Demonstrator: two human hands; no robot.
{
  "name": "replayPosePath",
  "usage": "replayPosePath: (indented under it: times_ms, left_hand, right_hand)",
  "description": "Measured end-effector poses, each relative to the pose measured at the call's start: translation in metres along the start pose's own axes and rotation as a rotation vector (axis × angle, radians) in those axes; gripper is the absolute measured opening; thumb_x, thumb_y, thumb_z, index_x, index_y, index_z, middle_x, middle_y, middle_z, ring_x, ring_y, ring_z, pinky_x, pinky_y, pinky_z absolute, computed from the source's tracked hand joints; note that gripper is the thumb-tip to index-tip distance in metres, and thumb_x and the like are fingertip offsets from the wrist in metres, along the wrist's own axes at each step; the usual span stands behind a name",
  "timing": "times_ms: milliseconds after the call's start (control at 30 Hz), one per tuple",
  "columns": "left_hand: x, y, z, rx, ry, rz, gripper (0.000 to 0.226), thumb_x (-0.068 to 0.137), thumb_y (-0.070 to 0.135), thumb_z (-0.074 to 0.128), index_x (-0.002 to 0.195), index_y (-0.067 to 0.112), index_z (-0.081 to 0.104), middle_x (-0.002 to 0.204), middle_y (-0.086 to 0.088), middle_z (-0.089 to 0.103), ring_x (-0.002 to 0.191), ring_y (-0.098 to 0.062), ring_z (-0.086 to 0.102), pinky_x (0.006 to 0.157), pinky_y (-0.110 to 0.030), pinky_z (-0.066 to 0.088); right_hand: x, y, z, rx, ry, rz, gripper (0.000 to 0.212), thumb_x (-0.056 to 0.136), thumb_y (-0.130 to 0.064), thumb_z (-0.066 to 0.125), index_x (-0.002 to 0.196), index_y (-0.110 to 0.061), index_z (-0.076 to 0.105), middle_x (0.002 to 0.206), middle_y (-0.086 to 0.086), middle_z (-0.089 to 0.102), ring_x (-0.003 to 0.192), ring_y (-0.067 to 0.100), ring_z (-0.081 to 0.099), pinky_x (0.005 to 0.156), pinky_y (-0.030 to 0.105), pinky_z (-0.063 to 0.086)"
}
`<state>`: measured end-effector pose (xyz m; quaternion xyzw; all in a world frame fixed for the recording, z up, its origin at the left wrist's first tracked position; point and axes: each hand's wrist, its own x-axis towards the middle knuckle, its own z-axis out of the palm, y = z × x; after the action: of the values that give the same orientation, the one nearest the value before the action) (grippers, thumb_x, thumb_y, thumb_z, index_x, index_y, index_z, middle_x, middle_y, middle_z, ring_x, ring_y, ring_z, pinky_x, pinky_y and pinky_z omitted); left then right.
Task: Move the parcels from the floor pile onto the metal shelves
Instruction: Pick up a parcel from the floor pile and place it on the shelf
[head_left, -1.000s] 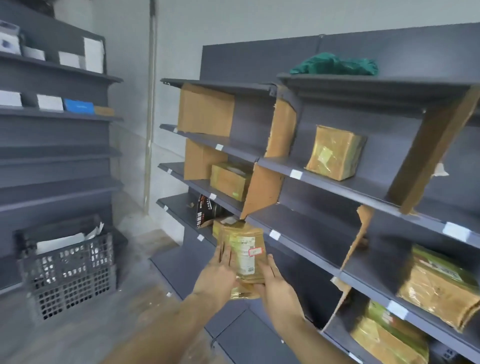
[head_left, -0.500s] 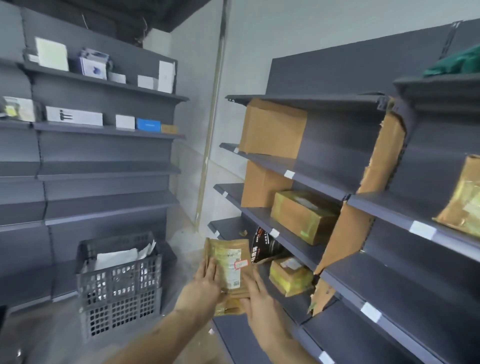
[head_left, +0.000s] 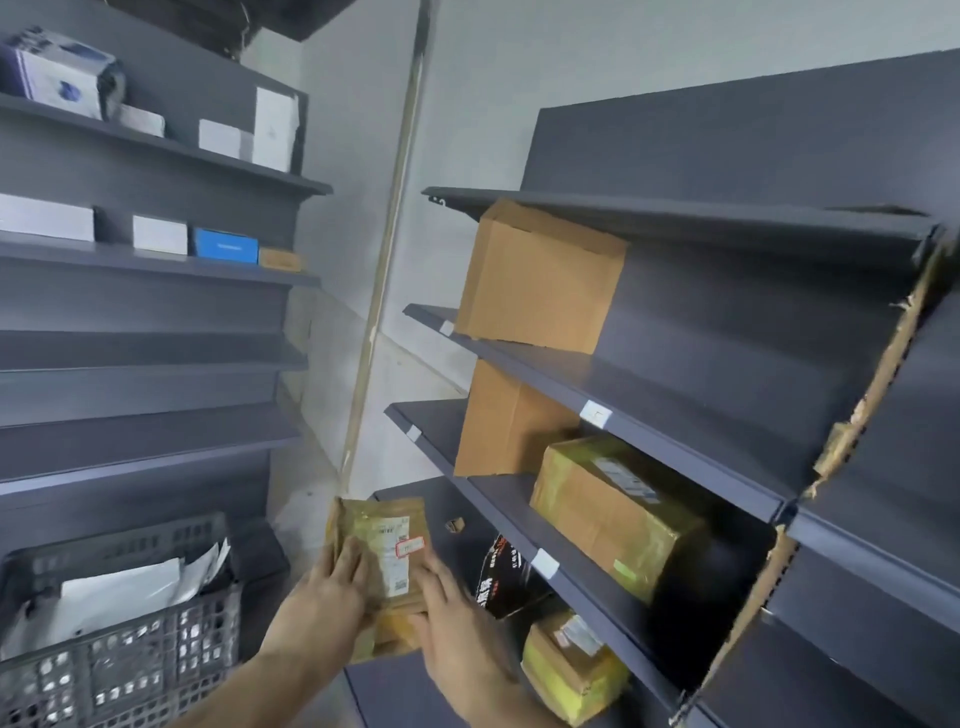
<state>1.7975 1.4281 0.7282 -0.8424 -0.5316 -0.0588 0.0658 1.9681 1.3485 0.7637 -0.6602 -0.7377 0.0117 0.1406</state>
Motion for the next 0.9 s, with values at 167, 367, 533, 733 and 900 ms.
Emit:
replayPosePath:
  times_ms: [167, 367, 533, 733, 900]
  left_hand:
    - [0.059, -0.037, -0.008, -0.080, -0.086, 0.055, 0.084, 0.063, 0.033, 0.087, 0.135, 0.001, 0.056, 0.141, -0.022, 0.051, 0.134, -0.040, 0.042, 0.091, -0.044, 0.055]
    - [0.135, -0.123, -0.017, -0.261, -0.011, 0.059, 0.082, 0.069, 0.034, 0.083, 0.139, 0.002, 0.053, 0.149, -0.015, 0.043, 0.143, -0.031, 0.023, 0.094, -0.031, 0.053]
    - [0.219, -0.191, -0.021, -0.317, 0.173, 0.112, 0.068, 0.097, 0.015, 0.045, 0.157, 0.009, 0.011, 0.165, -0.009, 0.005, 0.152, -0.027, 0.003, 0.120, -0.030, 0.018]
    - [0.319, -0.240, -0.068, -0.304, 0.270, 0.224, 0.066, 0.100, 0.027, 0.049, 0.156, 0.015, 0.016, 0.164, -0.001, 0.010, 0.151, -0.022, 0.009, 0.119, -0.029, 0.018]
    - [0.414, -0.252, -0.095, -0.275, 0.326, 0.311, 0.064, 0.095, 0.029, 0.061, 0.150, 0.011, 0.033, 0.156, -0.005, 0.030, 0.143, -0.025, 0.027, 0.113, -0.037, 0.036]
  right_hand:
    - [0.086, 0.008, 0.032, -0.038, 0.046, -0.027, 0.059, 0.102, -0.036, 0.045, 0.155, -0.028, 0.019, 0.161, -0.024, -0.002, 0.136, 0.010, 0.040, 0.104, 0.030, 0.043]
    - [0.201, -0.020, 0.056, -0.133, 0.084, -0.019, 0.071, 0.053, -0.049, 0.091, 0.118, -0.032, 0.066, 0.138, -0.019, 0.052, 0.085, -0.008, 0.065, 0.056, 0.004, 0.047]
    - [0.302, -0.043, 0.043, -0.119, 0.257, -0.057, 0.049, 0.092, -0.025, 0.060, 0.139, -0.020, 0.050, 0.155, -0.012, 0.034, 0.118, 0.009, 0.059, 0.077, 0.021, 0.055]
    - [0.401, -0.041, 0.005, -0.092, 0.332, -0.010, 0.052, 0.100, -0.021, 0.044, 0.151, -0.023, 0.032, 0.159, -0.008, 0.024, 0.128, 0.019, 0.046, 0.095, 0.034, 0.050]
    - [0.476, -0.020, -0.027, -0.143, 0.413, 0.015, 0.067, 0.092, -0.016, 0.061, 0.151, -0.023, 0.029, 0.158, -0.010, 0.021, 0.134, 0.015, 0.036, 0.099, 0.032, 0.048]
